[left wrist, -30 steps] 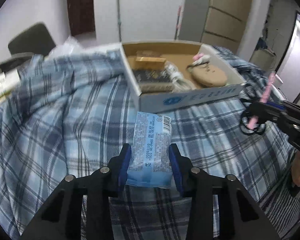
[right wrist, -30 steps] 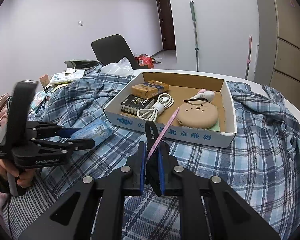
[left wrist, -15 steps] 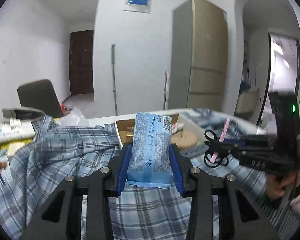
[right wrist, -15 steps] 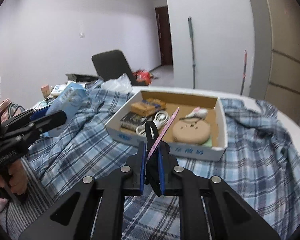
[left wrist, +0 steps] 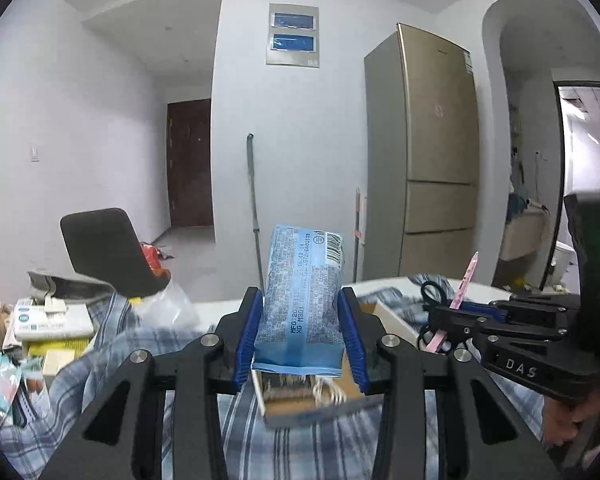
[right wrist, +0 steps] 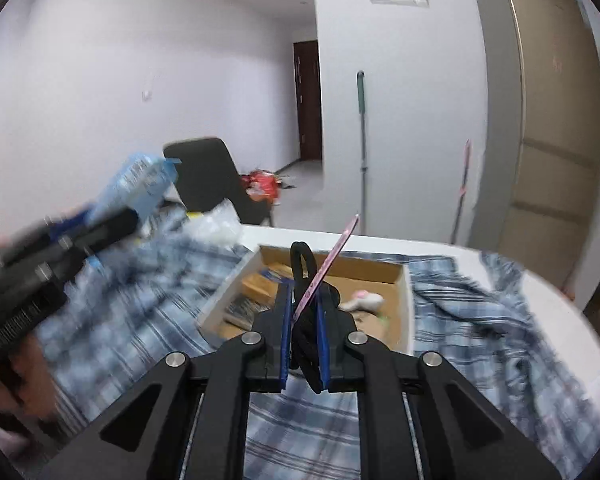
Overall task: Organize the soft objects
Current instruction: 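Lower the comb, hair ties and blue packet into the box and open both grippers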
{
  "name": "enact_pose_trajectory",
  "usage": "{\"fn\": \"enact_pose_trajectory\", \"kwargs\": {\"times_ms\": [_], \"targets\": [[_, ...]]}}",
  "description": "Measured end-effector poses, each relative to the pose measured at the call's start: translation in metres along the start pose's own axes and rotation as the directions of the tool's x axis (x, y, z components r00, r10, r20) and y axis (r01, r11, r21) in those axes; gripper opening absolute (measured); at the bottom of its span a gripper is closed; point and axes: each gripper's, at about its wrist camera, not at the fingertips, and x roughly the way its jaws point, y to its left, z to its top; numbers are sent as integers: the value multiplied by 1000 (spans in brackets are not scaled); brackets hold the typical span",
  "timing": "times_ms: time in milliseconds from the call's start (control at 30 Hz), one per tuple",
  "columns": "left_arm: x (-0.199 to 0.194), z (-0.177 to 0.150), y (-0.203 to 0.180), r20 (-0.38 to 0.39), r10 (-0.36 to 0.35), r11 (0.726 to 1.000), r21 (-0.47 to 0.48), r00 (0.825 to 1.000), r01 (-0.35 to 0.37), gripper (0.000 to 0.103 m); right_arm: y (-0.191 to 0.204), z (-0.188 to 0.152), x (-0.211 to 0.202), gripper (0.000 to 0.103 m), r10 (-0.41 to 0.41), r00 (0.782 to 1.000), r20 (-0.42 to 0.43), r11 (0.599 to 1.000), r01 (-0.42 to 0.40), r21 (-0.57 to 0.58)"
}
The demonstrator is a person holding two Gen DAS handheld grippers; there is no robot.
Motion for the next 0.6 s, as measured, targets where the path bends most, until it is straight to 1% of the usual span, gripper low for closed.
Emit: {"fn": "enact_pose_trajectory", "kwargs": {"times_ms": [67, 100, 167, 200, 233, 367, 467, 533, 600], "targets": [[11, 10, -3, 9, -6, 1000, -18, 1000, 6, 41, -12, 18, 5, 11, 53, 999, -11, 996, -52, 73], [16, 12, -4, 7, -1, 1000, -24, 1000, 1, 41, -17, 24, 8, 11, 64, 998, -11, 993, -62, 101], [28, 13, -6, -20, -25, 999, -38, 999, 24, 41, -25, 33, 19, 11, 36, 999, -12, 992, -35, 119], [36, 11, -6, -36, -30, 999, -46, 999, 28, 41, -28, 34, 27, 11, 13, 1000, -21, 992, -10, 122], [41, 9, -6, -43, -24, 999, -47, 999, 22, 41, -30, 34, 34, 11, 10, 999, -34, 991, -5, 133], [71, -10, 0, -122, -21, 999, -49, 992, 16, 41, -42, 23, 64, 11, 40, 994, -104, 983, -20, 184], [95, -28, 10, -197, -41, 997, -68, 980, 28, 41, -46, 8, 78, 11, 52, 990, -129, 980, -26, 195], [103, -36, 12, -216, -38, 998, -63, 976, 25, 41, -45, -1, 88, 11, 68, 987, -143, 979, -38, 201], [111, -44, 13, -200, -19, 999, -32, 980, 13, 41, -43, -7, 96, 11, 83, 984, -159, 980, -52, 193]]}}
